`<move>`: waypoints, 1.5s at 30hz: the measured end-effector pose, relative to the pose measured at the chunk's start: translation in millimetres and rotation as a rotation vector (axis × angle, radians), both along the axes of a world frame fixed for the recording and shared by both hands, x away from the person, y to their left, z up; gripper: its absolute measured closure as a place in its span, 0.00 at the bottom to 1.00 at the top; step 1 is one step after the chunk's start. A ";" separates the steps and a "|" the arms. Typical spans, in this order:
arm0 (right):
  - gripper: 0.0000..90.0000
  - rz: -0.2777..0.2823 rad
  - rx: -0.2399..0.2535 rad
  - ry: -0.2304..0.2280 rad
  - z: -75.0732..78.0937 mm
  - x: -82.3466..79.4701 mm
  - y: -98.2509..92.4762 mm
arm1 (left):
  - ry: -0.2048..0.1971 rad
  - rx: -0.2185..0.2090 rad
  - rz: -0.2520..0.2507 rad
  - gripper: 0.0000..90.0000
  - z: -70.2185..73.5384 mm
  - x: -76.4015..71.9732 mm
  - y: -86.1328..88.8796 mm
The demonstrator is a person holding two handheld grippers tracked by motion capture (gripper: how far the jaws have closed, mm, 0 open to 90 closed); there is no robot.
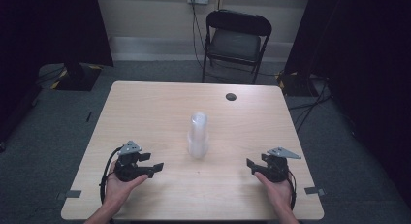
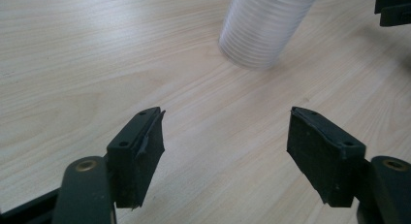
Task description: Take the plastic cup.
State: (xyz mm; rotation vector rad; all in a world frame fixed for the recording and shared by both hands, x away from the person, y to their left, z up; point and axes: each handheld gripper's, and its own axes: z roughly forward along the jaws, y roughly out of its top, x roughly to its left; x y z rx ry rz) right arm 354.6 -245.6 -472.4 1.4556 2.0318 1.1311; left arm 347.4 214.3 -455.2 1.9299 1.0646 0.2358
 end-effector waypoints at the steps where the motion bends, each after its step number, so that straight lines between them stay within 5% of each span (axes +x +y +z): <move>1: 0.36 0.004 0.003 -0.002 0.0 0.2 0.4 | 0.003 0.002 -0.003 0.32 0.2 0.6 -0.2; 9: 0.38 0.040 0.021 0.014 -2.0 1.0 4.6 | -0.007 -0.047 -0.020 0.34 7.3 3.0 -4.2; 12: 0.38 0.057 0.038 0.020 -0.7 -0.6 5.1 | -0.046 -0.022 -0.030 0.34 14.4 0.2 -10.1; 24: 0.39 0.057 0.038 0.009 4.4 -5.4 7.5 | -0.122 -0.060 -0.072 0.32 41.7 3.5 -24.4; 34: 0.39 0.070 0.037 0.001 7.5 -7.5 6.1 | -0.189 -0.054 -0.134 0.34 71.3 22.3 -58.2; 45: 0.39 0.073 0.049 -0.003 10.0 -10.9 6.8 | -0.218 -0.057 -0.139 0.32 79.0 44.0 -84.7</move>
